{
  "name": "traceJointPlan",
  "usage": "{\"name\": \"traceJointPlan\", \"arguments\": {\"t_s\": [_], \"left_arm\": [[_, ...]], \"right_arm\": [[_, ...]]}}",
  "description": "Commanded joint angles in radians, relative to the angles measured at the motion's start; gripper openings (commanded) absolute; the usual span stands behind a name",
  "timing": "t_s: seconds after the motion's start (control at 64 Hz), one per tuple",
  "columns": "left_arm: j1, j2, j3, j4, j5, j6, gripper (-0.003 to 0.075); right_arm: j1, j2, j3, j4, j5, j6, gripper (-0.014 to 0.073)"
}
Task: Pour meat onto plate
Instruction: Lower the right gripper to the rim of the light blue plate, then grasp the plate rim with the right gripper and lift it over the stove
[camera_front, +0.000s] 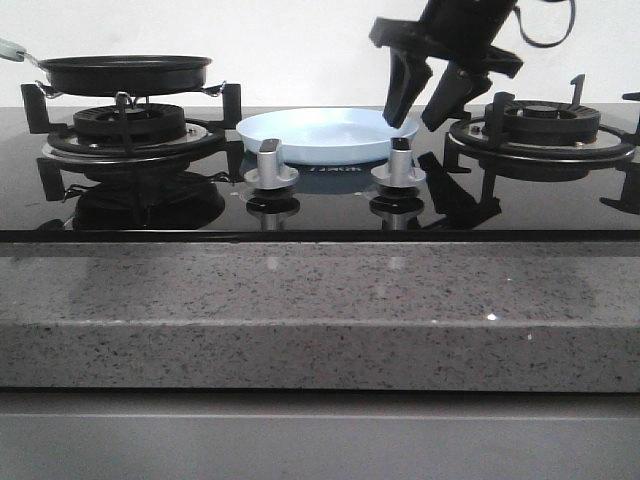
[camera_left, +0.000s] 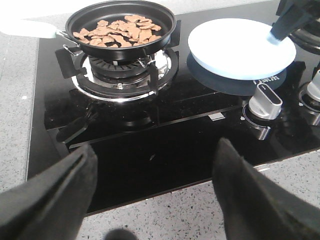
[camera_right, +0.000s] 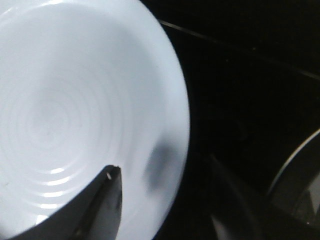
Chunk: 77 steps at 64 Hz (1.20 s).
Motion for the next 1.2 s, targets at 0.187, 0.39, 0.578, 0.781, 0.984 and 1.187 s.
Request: {"name": "traceJointPlan", "arguments": {"t_s": [0.187,0.39,0.578,0.781,0.984,1.187], "left_arm": [[-0.007,0.004,-0.027,0.006,-0.077,0.0,0.0489],[-0.007,0.004,-0.027,0.006,-0.077,0.0,0.0489],[-0.007,0.004,-0.027,0.01,-0.077,0.0,0.0489],[-0.007,0.004,-0.027,0.015,-0.077,0.0,0.0489],[-0.007,0.004,-0.027,0.017,-0.077,0.0,0.0489],[-0.007,0.004,-0.027,0.039,-0.077,0.0,0.0489]], "right_arm": [[-0.005,-0.046,-0.053,0.035,0.009,-0.015,0.022],[-0.005,-0.046,-0.053,0.012,0.037,-0.016,0.009],[-0.005,-0.046,-0.053,0.011,0.03,-0.016,-0.0068],[-0.005,-0.078,-0.054,0.012,-0.006,-0.007,-0.0061],[-0.005,-0.186,-0.052,0.014,-0.023,0.003,-0.0061],[-0.001,-0.334,0.08,0.106,-0.04,-0.035,-0.0061]]}}
